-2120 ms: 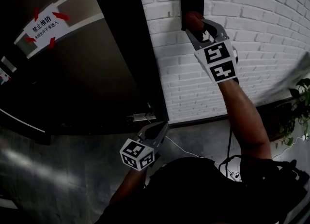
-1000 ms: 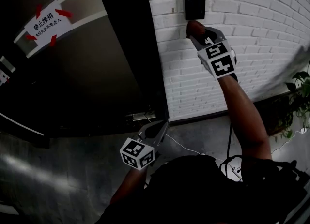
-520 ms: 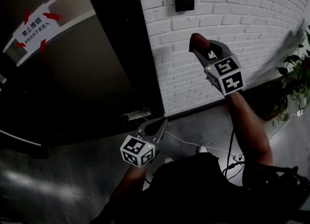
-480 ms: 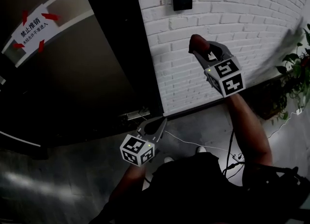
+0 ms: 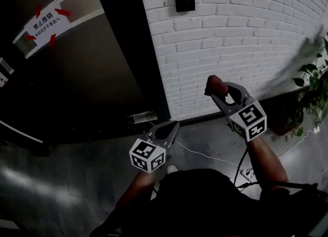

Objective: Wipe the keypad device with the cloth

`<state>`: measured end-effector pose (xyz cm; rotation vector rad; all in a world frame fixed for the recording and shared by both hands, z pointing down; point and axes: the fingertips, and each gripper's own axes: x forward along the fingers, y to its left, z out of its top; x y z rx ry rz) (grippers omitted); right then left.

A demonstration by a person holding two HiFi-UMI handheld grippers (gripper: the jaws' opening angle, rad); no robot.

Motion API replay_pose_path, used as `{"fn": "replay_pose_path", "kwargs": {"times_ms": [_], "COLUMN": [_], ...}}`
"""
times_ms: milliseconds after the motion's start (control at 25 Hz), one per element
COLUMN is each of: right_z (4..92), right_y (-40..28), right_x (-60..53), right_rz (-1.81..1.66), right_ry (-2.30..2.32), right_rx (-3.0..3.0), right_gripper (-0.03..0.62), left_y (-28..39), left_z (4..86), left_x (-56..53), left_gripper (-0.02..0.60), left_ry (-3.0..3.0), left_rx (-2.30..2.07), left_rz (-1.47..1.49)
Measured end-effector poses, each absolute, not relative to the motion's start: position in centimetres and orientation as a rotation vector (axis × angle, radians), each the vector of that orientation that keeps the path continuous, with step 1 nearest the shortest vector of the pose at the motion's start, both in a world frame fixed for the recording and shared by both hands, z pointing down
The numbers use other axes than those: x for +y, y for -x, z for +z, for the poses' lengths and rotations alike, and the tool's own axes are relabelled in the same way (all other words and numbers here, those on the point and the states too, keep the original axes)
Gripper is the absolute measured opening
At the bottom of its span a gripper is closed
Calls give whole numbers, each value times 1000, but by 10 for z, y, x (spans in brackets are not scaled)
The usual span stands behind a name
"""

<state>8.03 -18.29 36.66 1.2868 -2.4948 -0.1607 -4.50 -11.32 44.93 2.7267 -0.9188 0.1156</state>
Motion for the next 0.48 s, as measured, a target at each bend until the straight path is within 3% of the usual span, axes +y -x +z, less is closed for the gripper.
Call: {"fn": "replay_pose_path", "kwargs": {"times_ms": [480], "right_z": [417], "right_y": [-156], "right_x": [-67], "right_rz": [57], "right_ry": [-1233], "right_rx": [-2675], "right_gripper": [155], "left_y": [-44], "left_z": [456], "left_x": [-33], "left_gripper": [17], "left_ry": [-2676], "left_rx": [-1019], "left_rz": [142]}}
